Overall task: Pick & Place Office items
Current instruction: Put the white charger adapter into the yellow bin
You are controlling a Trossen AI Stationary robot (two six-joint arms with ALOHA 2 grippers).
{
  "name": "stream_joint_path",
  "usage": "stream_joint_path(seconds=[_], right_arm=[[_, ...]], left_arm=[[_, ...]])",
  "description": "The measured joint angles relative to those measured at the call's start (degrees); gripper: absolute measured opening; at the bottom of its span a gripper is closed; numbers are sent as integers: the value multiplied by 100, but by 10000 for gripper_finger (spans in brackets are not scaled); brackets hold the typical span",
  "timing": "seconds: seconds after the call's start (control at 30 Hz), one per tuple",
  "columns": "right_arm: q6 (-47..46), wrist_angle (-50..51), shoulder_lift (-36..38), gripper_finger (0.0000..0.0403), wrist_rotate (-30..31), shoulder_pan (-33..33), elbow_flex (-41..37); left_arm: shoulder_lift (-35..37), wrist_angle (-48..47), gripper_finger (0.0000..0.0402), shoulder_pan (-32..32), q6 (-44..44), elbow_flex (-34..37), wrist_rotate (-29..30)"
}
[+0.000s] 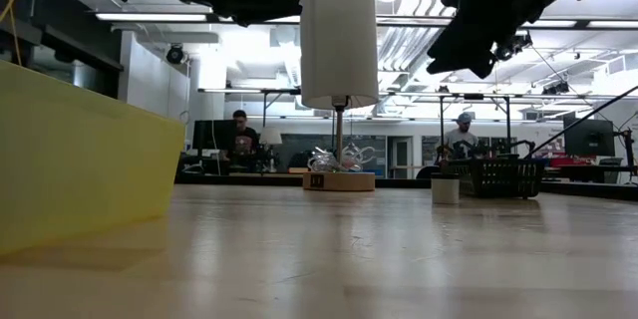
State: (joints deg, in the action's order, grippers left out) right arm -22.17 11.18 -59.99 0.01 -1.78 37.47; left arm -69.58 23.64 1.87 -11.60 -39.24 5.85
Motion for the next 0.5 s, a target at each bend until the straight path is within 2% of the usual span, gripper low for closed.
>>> stream_joint_path(seconds=[0.5], right_arm=[[268, 768, -2, 148, 17, 2, 0]], left_arm=[[0, 0, 194, 0, 0, 1, 0]])
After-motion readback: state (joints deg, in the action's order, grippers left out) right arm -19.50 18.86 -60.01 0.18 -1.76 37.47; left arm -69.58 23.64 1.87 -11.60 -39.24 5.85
